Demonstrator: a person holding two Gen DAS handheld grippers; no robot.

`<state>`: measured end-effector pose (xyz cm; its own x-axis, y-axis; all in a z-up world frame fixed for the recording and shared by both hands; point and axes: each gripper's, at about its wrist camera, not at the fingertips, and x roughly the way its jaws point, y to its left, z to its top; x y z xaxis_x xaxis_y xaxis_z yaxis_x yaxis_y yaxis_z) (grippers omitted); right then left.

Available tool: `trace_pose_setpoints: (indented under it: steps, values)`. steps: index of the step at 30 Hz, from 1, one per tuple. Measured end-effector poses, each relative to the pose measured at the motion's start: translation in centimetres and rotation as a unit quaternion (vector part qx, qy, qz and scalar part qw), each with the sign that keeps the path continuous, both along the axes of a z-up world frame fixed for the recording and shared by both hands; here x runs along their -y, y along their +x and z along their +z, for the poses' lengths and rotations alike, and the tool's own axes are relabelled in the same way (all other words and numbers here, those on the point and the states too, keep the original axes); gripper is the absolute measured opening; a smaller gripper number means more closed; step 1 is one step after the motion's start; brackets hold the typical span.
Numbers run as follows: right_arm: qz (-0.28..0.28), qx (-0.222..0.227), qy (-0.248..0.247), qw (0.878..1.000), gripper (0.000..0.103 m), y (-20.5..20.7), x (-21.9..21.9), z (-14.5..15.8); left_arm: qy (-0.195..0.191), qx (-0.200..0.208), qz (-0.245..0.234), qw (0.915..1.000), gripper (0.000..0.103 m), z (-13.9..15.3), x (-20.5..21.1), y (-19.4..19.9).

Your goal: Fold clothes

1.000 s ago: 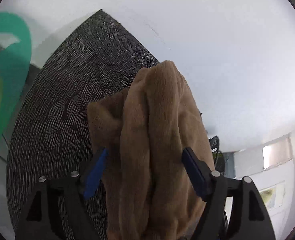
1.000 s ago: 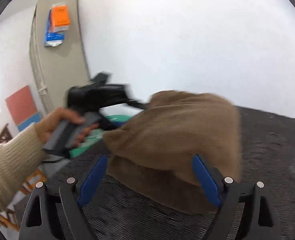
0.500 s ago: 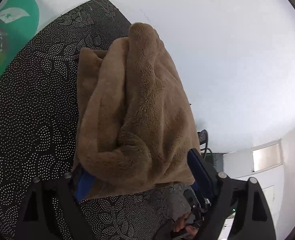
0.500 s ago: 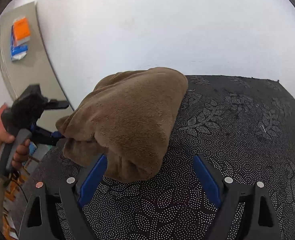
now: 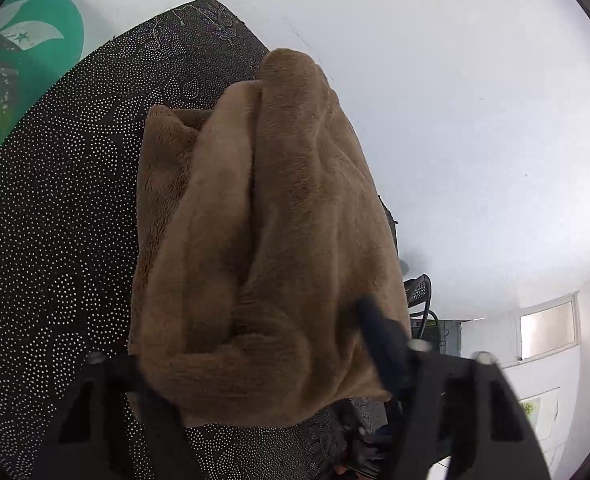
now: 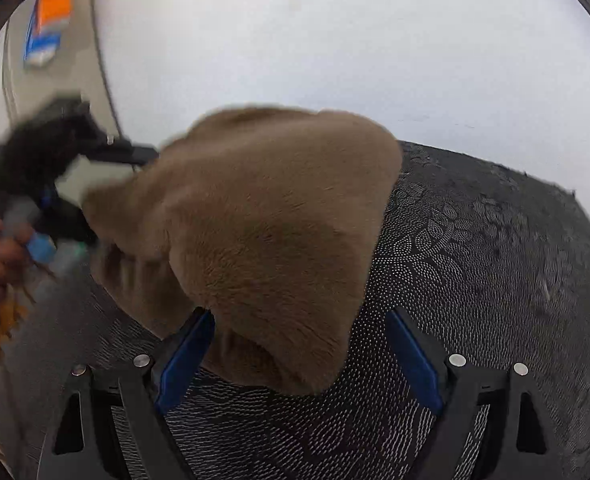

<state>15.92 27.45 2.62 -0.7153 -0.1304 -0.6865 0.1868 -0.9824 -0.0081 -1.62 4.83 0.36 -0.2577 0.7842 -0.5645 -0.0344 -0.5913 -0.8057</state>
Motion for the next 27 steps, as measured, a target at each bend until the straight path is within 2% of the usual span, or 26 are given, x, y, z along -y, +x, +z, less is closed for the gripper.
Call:
trace_pose_setpoints:
  steps: [3,4,5,7,10,15,19,20,22,24,27]
  values:
    - [-0.021,-0.028,0.018,0.999,0.089,-0.2,0.0,0.7,0.012,-0.003,0.010,0.9999,0.046,0.0,0.1,0.4]
    - [-0.027,-0.032,0.009,0.999,0.084,-0.2,-0.3,0.9,0.014,-0.005,0.012,0.9998,0.045,0.0,0.1,0.6]
    - [-0.033,-0.036,0.000,0.999,0.061,-0.3,-0.6,1.2,0.016,-0.007,0.013,0.9998,0.043,0.0,0.1,0.8]
    - [-0.028,-0.012,-0.024,0.999,0.041,-0.5,-1.1,0.7,0.025,-0.006,0.012,0.9996,0.043,-0.1,0.1,1.2]
    - [-0.034,0.010,-0.029,0.999,0.038,0.2,-1.7,0.0,0.033,-0.010,0.006,0.9994,0.043,-0.3,-0.6,2.1]
    - [-0.036,0.036,-0.054,0.997,0.038,0.7,-2.7,-0.2,0.045,-0.002,0.004,0.9990,0.042,-1.4,-1.7,2.7]
    - [-0.021,0.022,-0.051,0.998,0.045,1.8,-1.9,1.0,0.065,0.007,0.010,0.9978,0.042,-1.8,-2.0,2.4]
    - [-0.013,0.007,-0.036,0.999,0.060,2.3,-1.3,1.4,0.069,0.009,0.010,0.9975,0.042,-1.9,-2.1,2.3]
    - [0.009,-0.030,0.008,0.999,0.083,3.4,0.2,2.3,0.074,0.011,0.009,0.9971,0.042,-1.8,-2.5,2.0]
    - [0.037,-0.076,0.056,0.995,0.084,4.7,2.1,2.8,0.076,0.011,0.007,0.9970,0.043,-1.7,-2.4,2.0]
    - [0.090,-0.141,0.128,0.978,0.084,6.5,5.2,3.3,0.076,0.009,0.004,0.9970,0.043,-1.5,-2.4,1.6]
